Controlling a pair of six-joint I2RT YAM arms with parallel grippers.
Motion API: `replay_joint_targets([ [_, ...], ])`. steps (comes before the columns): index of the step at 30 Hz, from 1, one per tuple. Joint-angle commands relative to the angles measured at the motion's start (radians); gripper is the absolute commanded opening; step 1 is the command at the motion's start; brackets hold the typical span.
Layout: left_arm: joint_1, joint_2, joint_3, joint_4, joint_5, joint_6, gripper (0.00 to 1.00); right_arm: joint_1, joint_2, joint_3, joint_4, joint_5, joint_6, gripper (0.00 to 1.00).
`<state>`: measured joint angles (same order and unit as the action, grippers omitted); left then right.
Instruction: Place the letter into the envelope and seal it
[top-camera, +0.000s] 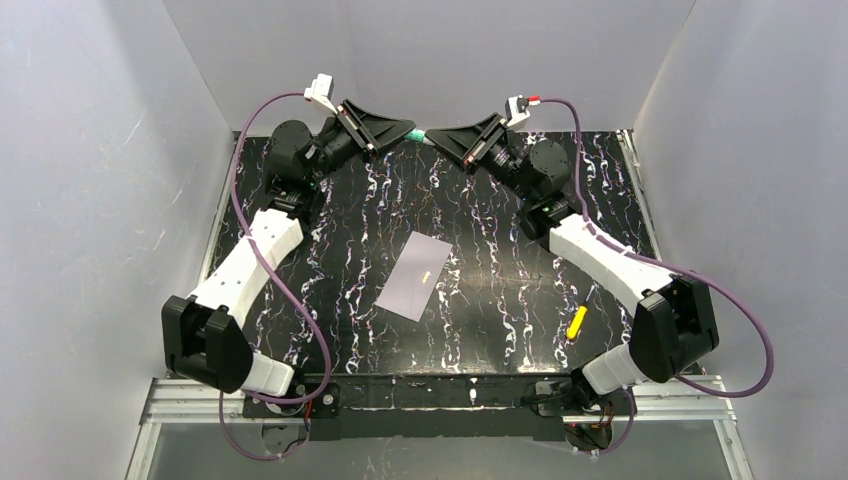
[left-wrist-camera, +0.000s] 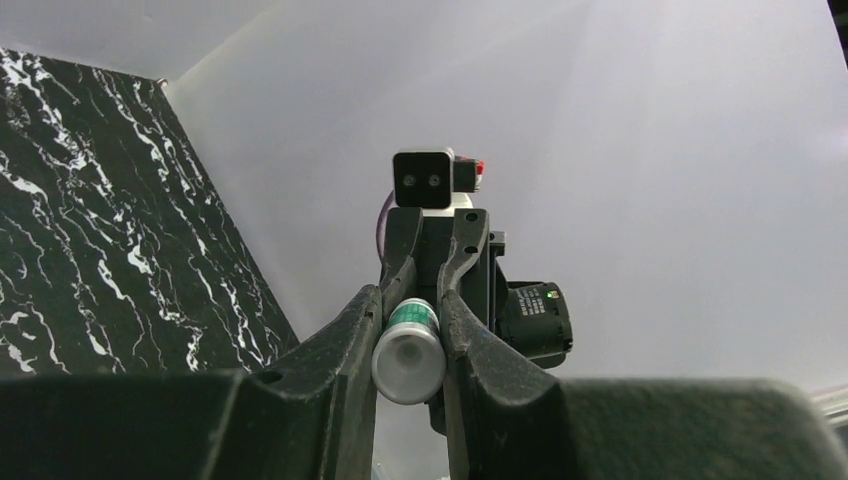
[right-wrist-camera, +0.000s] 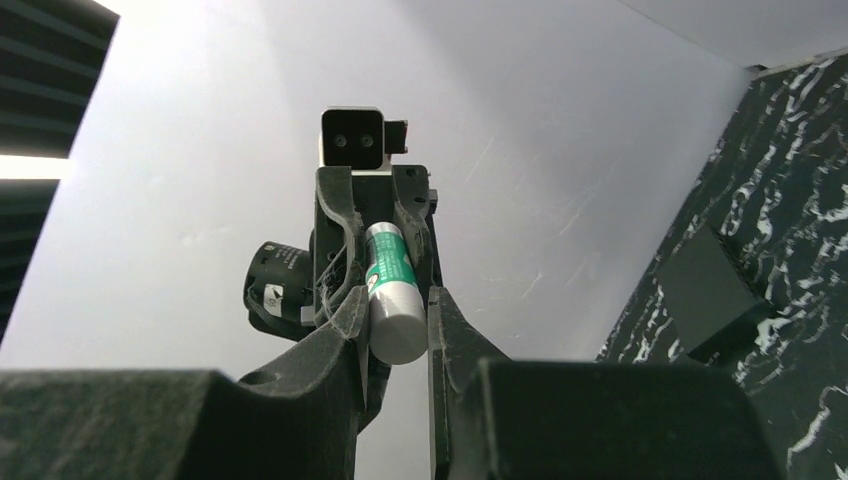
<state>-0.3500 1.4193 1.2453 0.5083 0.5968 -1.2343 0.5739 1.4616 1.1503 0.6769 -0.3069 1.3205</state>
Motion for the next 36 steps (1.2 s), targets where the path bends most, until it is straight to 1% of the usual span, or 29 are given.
replay_joint_targets([
  [1, -0.217, 0.016, -0.03, -0.083, 0.28, 0.078, 0.0, 0.142, 0.035, 0.013, 0.281, -0.13, 0.106, 0.01],
  [4, -0.236, 0.027, -0.05, -0.028, 0.276, 0.048, 0.0, 0.144, 0.069, 0.003, 0.429, -0.121, 0.196, 0.01],
  [8, -0.24, 0.022, -0.066, -0.022, 0.272, 0.051, 0.0, 0.146, 0.078, 0.009, 0.453, -0.12, 0.219, 0.01],
  [13, -0.237, 0.01, -0.066, -0.022, 0.258, 0.066, 0.0, 0.141, 0.038, 0.009, 0.341, -0.11, 0.145, 0.01],
  [18, -0.202, -0.013, -0.078, -0.025, 0.243, 0.084, 0.0, 0.09, -0.039, -0.013, 0.132, -0.091, 0.019, 0.02],
  [21, -0.16, -0.022, -0.093, -0.029, 0.245, 0.091, 0.0, 0.048, -0.099, -0.007, -0.082, -0.045, -0.089, 0.21],
  [23, -0.122, -0.023, -0.095, -0.031, 0.264, 0.094, 0.0, 0.011, -0.131, 0.007, -0.266, -0.004, -0.166, 0.28],
  [24, -0.106, -0.019, -0.092, -0.032, 0.283, 0.099, 0.0, -0.009, -0.145, 0.002, -0.314, 0.007, -0.183, 0.34],
  [28, -0.058, -0.006, -0.09, -0.037, 0.359, 0.098, 0.0, -0.075, -0.203, -0.058, -0.354, 0.02, -0.198, 0.72],
  [29, -0.049, -0.003, -0.091, -0.037, 0.373, 0.098, 0.0, -0.081, -0.213, -0.064, -0.362, 0.021, -0.214, 0.79],
  [30, -0.044, -0.003, -0.094, -0.037, 0.382, 0.096, 0.0, -0.084, -0.221, -0.065, -0.379, 0.027, -0.234, 0.83],
  [31, -0.038, -0.003, -0.096, -0.037, 0.39, 0.098, 0.0, -0.086, -0.228, -0.062, -0.402, 0.033, -0.257, 0.86],
  [34, -0.024, 0.001, -0.107, -0.055, 0.41, 0.105, 0.0, -0.094, -0.243, -0.037, -0.523, 0.057, -0.361, 0.87],
  [36, -0.019, 0.008, -0.119, -0.066, 0.424, 0.107, 0.0, -0.097, -0.25, -0.029, -0.55, 0.044, -0.446, 0.88],
])
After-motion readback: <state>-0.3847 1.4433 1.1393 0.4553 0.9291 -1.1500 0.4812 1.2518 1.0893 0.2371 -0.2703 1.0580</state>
